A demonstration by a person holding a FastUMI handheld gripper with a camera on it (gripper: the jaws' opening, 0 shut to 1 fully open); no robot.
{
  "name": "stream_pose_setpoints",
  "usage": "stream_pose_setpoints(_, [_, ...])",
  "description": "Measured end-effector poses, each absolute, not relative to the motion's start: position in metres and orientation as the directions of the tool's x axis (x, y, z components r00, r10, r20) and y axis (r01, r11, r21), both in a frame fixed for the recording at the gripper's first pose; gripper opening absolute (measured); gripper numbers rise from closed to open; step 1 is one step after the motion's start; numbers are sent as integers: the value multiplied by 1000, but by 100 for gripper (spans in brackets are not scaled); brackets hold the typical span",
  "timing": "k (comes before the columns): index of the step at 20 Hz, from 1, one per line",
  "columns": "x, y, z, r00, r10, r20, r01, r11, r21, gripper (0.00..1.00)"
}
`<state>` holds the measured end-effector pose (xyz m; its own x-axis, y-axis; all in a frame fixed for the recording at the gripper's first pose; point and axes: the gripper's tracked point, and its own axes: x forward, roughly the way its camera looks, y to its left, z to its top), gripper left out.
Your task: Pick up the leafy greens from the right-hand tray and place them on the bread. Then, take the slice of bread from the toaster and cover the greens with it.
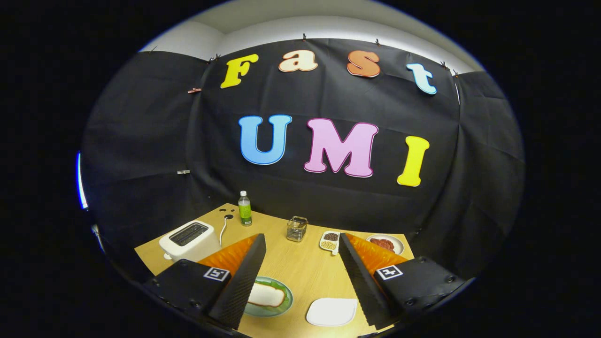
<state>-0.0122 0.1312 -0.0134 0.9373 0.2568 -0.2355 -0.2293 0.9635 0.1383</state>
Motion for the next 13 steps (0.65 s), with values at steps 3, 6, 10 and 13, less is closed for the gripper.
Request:
stream_pose_setpoints(3, [-29, 118, -7, 935, 290, -205, -263, 953, 149, 98])
stream_pose_setpoints(6, [-41, 97, -8, 936, 298, -187, -279, 952, 124, 98])
stream_pose_setpoints(10, [-54, 79, -12, 922, 351, -167, -330, 933, 142, 98])
stream_pose_setpoints(13, [-58, 65, -15, 916, 373, -150, -354, 925, 135, 98])
